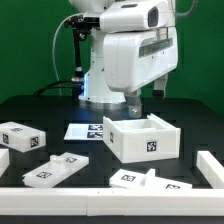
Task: Assemble cabinet
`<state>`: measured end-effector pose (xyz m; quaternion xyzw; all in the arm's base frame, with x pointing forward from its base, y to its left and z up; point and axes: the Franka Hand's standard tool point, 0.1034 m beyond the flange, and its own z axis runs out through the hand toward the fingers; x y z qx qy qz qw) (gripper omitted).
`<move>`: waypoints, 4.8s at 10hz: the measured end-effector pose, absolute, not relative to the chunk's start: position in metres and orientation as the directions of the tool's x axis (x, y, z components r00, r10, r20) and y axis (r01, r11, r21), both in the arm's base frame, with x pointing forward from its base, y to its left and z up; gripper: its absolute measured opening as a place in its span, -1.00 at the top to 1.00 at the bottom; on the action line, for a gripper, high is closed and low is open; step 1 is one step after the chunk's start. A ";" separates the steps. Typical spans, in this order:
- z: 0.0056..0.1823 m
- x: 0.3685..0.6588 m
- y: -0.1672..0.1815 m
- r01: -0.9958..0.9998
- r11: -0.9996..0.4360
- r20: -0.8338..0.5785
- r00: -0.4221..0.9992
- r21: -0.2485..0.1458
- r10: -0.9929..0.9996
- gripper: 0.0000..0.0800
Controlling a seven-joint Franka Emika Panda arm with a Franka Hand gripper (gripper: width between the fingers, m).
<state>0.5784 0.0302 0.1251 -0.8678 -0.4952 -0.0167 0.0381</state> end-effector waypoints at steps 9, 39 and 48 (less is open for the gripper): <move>0.123 0.609 0.019 0.693 -0.720 0.132 0.717 -0.029 0.685 -0.99; 0.020 0.607 0.033 -0.626 -0.759 -0.030 0.775 -0.179 -0.632 -0.96; 0.045 0.597 0.033 -0.661 -0.733 -0.100 0.750 -0.160 -0.654 0.83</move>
Offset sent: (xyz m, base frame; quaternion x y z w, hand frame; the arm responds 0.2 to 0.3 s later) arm 0.0000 0.0000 0.0000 0.0000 0.0000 0.0000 1.0000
